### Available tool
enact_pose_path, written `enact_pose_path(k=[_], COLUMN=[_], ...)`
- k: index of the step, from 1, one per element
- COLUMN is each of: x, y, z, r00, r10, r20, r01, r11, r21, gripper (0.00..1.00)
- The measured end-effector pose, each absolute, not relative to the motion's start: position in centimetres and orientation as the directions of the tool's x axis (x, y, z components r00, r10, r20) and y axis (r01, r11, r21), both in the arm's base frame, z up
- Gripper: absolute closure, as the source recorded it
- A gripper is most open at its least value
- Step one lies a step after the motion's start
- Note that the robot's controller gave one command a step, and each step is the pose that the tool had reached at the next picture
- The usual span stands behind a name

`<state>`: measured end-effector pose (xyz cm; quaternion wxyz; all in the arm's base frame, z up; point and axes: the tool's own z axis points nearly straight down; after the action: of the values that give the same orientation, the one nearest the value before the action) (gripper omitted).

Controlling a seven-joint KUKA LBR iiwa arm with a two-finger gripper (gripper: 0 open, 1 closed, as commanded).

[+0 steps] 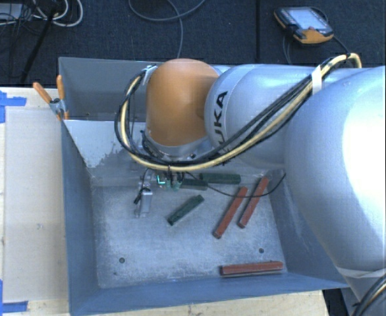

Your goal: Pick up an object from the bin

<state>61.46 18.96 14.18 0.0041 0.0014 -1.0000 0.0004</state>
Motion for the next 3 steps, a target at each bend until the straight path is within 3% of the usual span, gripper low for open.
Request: enact_pose_path(k=[1, 2, 3], x=[61.7, 60.3, 60.0], y=[18.9, 12.5, 8.2], z=[14.7, 10.4, 8.4], r00=[-1.0, -1.0, -0.999], r10=[0.0, -0.029, -0.049], r20=[0.001, -0.001, 0.006], r01=[0.0, -0.029, -0.049], r11=[1.0, 1.0, 0.999], r21=[0.001, 0.001, -0.003], gripper=[0.0, 0.0, 0.0])
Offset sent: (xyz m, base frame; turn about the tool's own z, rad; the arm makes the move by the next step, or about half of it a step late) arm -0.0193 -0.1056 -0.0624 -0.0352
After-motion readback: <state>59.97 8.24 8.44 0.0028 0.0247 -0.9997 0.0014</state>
